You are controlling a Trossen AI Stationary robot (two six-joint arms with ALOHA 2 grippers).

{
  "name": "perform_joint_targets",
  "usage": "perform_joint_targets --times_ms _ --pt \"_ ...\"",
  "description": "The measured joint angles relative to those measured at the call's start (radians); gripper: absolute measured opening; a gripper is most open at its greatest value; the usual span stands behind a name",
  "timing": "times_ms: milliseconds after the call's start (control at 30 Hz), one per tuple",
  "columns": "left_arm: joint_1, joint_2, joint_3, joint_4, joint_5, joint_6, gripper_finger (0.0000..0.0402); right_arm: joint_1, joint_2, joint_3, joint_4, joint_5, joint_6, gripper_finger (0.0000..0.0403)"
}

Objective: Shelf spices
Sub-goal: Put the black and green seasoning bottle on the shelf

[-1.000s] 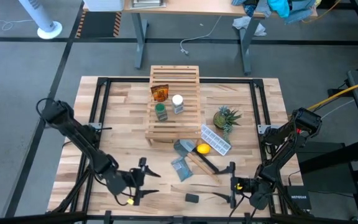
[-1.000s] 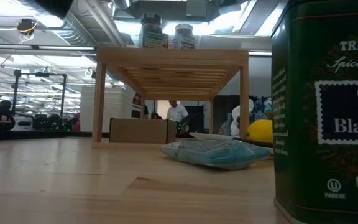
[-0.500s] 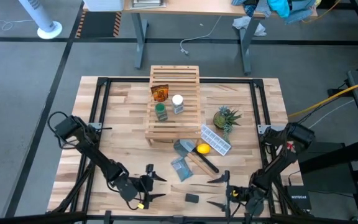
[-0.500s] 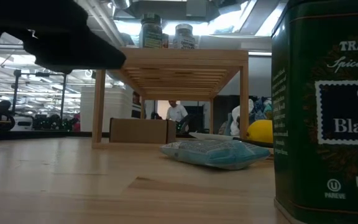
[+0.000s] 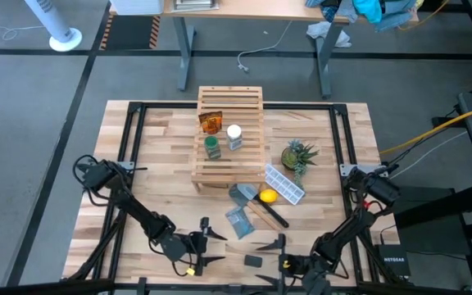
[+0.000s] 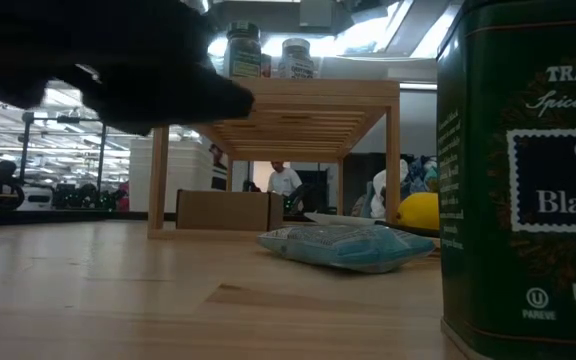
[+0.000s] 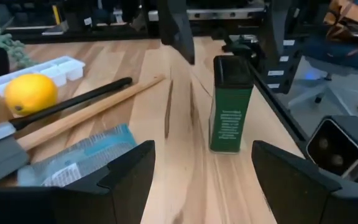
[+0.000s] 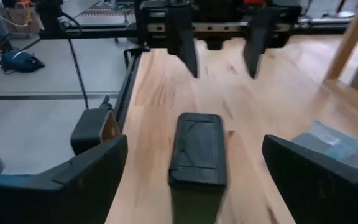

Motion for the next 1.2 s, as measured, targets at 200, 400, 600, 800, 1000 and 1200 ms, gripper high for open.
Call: perform_joint_targets --times_ms 200,400,600,800,1000,1200 --pt "0.020 0.024 0.000 0.003 0.052 -0.007 0.0260 -0.006 0.010 0.006 0.005 -0.039 0.037 0.0379" --pt "0.016 0.024 0.000 0.003 0.067 -0.005 0.0260 -0.005 0.010 0.006 0.012 -0.063 0.104 0.0379" --pt "0.016 0.024 0.000 0.000 0.067 -0.005 0.0260 -0.004 0.010 0.006 0.017 -0.108 0.105 0.0379" --pt "0.016 0.024 0.000 0.000 0.067 -0.009 0.0260 -0.026 0.010 0.006 0.020 -0.120 0.105 0.0379" --pt "0.011 0.024 0.000 0.000 0.067 -0.012 0.0260 -0.036 0.010 0.006 0.022 -0.165 0.105 0.0379" --pt "0.003 0.024 0.000 -0.001 0.067 -0.017 0.0260 -0.036 0.010 0.006 0.011 -0.155 0.105 0.0379"
